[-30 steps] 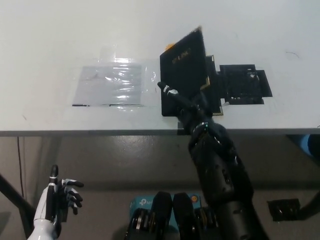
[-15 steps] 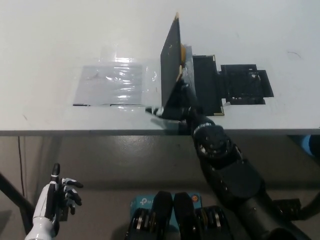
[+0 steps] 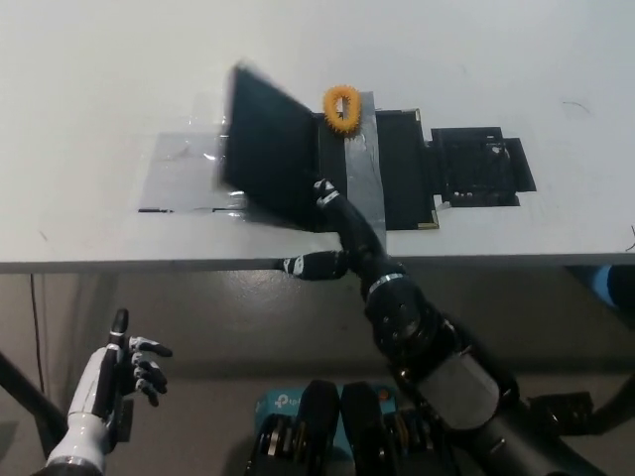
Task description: The robot uses its right hand to push the cover of the diary kept in the middle of the desk towards the left to open it
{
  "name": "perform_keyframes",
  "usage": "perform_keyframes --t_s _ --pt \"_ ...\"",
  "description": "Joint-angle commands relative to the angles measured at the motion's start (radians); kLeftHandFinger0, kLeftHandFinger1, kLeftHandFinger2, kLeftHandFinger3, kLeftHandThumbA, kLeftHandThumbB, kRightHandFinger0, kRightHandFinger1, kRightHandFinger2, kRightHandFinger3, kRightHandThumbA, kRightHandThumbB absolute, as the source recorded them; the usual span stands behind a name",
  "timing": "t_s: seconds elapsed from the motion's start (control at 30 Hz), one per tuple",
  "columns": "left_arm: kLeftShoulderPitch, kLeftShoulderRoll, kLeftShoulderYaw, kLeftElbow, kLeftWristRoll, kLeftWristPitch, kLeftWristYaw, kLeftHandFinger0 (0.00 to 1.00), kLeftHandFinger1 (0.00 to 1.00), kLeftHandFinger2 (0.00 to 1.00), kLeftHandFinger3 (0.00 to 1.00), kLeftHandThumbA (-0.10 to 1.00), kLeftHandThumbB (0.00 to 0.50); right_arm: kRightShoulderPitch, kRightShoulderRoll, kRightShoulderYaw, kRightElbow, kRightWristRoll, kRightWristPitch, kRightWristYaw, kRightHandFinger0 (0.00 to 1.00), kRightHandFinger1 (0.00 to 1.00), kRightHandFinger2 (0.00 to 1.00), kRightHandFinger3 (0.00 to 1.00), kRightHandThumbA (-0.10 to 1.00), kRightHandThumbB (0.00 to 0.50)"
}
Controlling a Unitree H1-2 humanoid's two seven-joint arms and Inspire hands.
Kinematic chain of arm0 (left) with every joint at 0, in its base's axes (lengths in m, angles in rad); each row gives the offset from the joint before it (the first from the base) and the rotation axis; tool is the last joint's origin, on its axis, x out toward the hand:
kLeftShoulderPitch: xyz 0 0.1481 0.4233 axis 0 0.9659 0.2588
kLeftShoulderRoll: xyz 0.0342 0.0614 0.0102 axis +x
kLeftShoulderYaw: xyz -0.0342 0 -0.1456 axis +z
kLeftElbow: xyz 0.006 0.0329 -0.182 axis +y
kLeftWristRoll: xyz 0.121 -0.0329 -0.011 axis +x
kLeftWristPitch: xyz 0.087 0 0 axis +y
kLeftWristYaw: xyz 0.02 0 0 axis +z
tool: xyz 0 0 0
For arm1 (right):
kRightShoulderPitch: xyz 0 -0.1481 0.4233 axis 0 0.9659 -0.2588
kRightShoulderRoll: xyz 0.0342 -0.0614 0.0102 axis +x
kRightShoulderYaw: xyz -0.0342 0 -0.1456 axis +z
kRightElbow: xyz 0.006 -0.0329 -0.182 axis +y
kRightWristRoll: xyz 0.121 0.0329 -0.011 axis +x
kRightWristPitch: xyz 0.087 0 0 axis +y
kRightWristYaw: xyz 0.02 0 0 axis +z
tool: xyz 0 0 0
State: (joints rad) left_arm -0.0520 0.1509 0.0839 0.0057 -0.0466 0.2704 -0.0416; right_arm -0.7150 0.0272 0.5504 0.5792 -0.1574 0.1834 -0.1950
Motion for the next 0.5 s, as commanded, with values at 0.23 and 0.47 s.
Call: perform_keyframes --t_s 0.23,0.47 --pt "-0.037 0.008 -0.047 -0.043 0.027 0.032 -0.010 0.17 0.22 0.20 0.35 1.00 0.402 -0.081 0.082 0.117 0.084 -0.208 -0.060 0.090 0.73 0.89 1.00 1.00 1.00 0.258" --pt "-0.063 0.010 -0.069 -0.020 0.035 0.019 -0.019 0.19 0.21 0.18 0.31 1.00 0.465 -0.101 0.082 0.206 0.118 -0.319 -0.078 0.102 0.00 0.00 0.08 1.00 1.00 0.408"
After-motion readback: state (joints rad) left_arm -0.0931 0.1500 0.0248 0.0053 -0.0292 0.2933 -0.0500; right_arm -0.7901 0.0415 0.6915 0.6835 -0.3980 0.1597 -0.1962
